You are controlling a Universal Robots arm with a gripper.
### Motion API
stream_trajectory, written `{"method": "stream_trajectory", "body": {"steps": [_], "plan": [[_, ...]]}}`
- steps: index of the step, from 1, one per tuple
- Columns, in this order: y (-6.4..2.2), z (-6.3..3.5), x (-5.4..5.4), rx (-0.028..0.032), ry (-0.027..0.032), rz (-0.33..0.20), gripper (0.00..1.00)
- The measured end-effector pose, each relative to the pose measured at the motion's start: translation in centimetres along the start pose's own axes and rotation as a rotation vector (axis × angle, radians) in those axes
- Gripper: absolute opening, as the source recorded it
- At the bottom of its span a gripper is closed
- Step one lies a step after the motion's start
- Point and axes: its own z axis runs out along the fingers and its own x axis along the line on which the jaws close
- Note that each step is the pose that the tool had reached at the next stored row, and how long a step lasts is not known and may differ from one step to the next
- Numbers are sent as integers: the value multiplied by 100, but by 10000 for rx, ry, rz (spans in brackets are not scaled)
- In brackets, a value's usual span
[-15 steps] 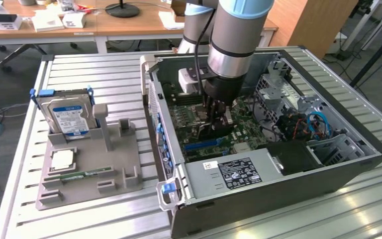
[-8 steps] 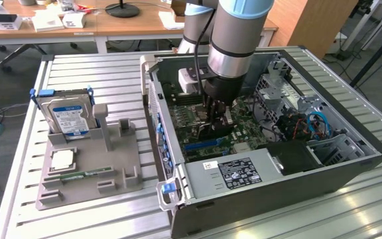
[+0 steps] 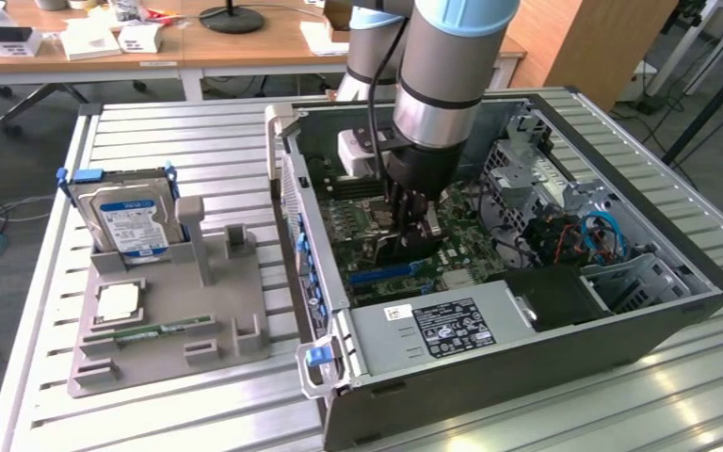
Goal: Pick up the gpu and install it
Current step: 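Insert the gpu into the slot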
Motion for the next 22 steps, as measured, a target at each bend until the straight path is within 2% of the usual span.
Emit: {"method": "stream_trajectory", "body": {"steps": [22], "plan": [[7,0,5,4,4,204,26]]}}
